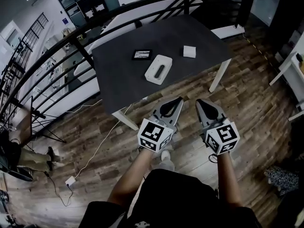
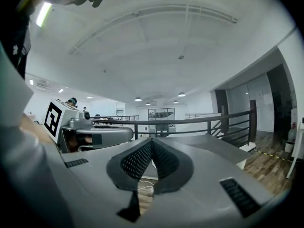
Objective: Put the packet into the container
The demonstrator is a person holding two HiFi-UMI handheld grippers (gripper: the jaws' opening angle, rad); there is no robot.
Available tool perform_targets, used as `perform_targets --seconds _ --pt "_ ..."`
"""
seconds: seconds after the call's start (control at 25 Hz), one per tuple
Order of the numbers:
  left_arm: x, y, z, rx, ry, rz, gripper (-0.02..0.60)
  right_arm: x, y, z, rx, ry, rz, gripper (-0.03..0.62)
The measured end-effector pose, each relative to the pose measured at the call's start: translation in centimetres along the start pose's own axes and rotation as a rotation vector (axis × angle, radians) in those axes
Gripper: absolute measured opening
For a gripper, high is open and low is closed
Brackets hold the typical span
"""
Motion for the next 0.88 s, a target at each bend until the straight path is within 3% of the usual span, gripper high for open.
perform_targets --seconds 0.52,0.88 --pt "2.8 9.3 -0.5 -0.027 0.018 -0.004 0.006 9.1 -1.9 1.1 0.000 0.030 -0.019 0.005" --pt "4.8 12.5 -1.0 -0.048 0.014 -0.015 0.006 12.1 -2.7 1.3 0.002 0.050 -0.019 0.005"
Point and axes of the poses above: the fingertips, and each gripper's own axes: x forward along the fingers, y to its left, z out of its top, the point moved 9 cm from there along -x, backward along the fingers
